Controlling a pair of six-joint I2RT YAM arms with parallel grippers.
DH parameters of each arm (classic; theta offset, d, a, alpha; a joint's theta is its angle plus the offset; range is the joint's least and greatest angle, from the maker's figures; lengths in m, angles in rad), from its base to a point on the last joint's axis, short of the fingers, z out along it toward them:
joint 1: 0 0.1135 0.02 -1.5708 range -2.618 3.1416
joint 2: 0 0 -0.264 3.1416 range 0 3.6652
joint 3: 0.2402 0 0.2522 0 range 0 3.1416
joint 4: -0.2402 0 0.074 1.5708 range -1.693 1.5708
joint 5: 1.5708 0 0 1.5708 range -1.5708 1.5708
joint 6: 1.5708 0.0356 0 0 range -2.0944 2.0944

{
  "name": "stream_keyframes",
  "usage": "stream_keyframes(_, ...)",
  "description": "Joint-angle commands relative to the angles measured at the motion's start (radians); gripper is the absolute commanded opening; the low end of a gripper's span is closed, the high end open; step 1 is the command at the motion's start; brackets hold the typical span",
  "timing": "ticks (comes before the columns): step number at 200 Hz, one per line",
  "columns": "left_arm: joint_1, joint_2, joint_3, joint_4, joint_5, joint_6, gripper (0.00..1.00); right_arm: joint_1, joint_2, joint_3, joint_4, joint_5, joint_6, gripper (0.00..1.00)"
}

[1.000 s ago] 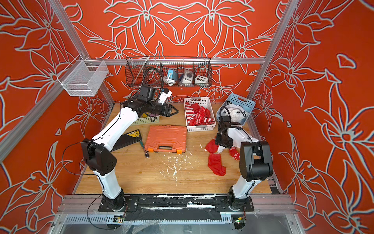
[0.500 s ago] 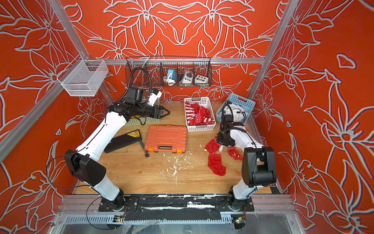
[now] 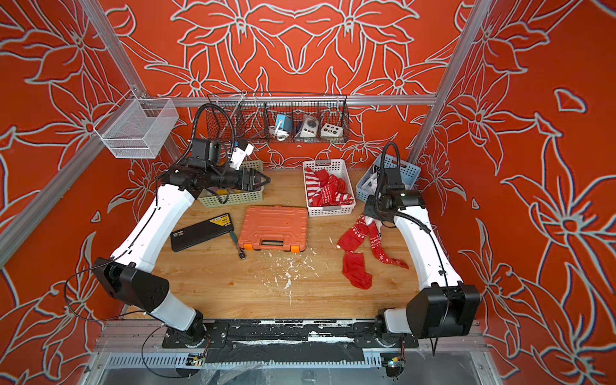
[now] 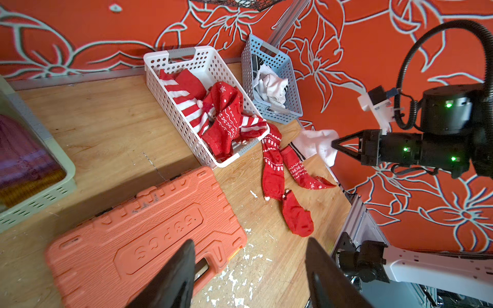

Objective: Sort the socks into the basket by color
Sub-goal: Pick up the sock from the center of the board, then place the sock in the bin.

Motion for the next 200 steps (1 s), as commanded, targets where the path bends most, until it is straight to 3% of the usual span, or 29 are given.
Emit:
stream_keyframes(1, 0.002, -0.015, 0.023, -0.02, 0.033, 0.004, 0.63, -0.012, 0.028, 0.1, -0.009, 0.041, -0.038, 0.0)
stream_keyframes(78, 0.003, -0.015, 0.002, -0.002, 0.018, -0.02, 0.63, -0.098, 0.245, 0.366, 0.262, -0.008, -0.099, 0.0)
stream_keyframes(142, 0.002, -0.006, -0.004, 0.001, -0.004, -0.027, 0.63, -0.178, 0.399, 0.34, 0.676, -0.031, -0.101, 0.0)
stream_keyframes(200, 0.002, -0.01, -0.066, 0.079, -0.035, -0.061, 0.63, -0.218, 0.64, 0.374, 0.654, -0.005, -0.109, 0.0)
